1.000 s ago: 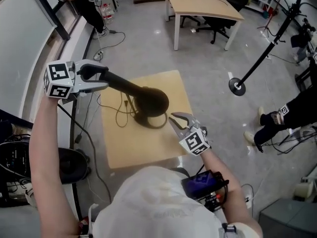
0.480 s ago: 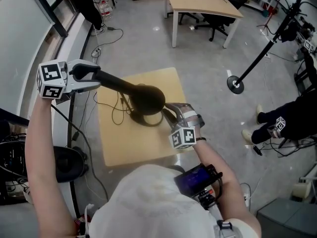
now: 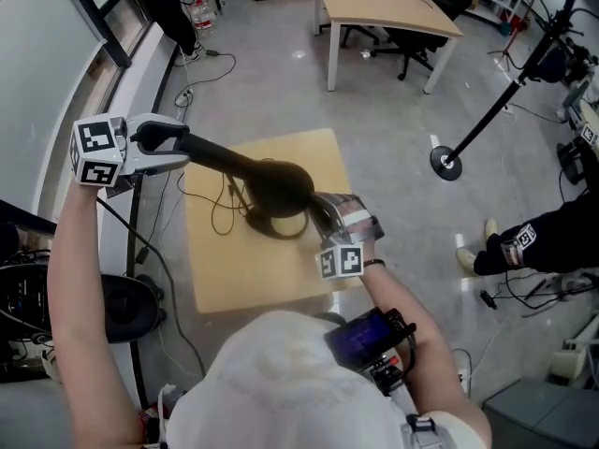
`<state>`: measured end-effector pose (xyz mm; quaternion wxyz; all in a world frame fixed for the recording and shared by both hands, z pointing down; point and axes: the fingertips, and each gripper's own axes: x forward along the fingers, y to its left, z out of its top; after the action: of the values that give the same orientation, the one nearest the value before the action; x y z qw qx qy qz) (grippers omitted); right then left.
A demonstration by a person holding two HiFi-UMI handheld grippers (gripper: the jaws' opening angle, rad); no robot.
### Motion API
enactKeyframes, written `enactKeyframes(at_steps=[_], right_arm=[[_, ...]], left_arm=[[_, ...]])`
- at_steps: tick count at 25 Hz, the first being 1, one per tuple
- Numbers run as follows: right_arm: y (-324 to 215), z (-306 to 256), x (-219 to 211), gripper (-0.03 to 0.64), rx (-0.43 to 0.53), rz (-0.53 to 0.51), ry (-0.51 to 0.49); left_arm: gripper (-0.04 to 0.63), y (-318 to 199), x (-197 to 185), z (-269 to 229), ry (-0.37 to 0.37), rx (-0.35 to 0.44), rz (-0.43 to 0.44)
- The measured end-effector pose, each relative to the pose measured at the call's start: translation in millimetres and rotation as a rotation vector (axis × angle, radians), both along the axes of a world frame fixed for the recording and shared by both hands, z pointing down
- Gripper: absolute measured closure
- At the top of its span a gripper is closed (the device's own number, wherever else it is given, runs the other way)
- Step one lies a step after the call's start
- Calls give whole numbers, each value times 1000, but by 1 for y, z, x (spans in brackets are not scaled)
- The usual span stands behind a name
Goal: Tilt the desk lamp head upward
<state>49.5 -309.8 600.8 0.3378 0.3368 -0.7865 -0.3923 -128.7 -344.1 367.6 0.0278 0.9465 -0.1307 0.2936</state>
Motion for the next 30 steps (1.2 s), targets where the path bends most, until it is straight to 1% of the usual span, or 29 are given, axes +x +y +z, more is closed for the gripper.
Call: enactKeyframes(at_steps=[2, 6, 12, 17, 22, 27, 30], right_arm=[[2, -5, 6, 525, 4, 4, -12], [1, -21, 20, 531, 25, 6, -10], [0, -45, 37, 537, 56, 1, 21], [-4, -77, 49, 541, 78, 20, 10], [-3, -104, 54, 543, 120, -4, 59], [-6, -124, 56, 546, 161, -24, 121], [-7, -130, 57, 548, 163, -43, 153]], left_arm=[[379, 1, -1, 1, 4, -12, -5], [379, 1, -3, 2, 18, -26, -12], [379, 2, -13, 14, 17, -48, -8], [379, 5, -25, 26, 19, -79, -11], [380, 10, -34, 37, 12, -90, -20], [380, 11, -40, 43, 20, -75, -30], [380, 8, -40, 40, 13, -18, -33]])
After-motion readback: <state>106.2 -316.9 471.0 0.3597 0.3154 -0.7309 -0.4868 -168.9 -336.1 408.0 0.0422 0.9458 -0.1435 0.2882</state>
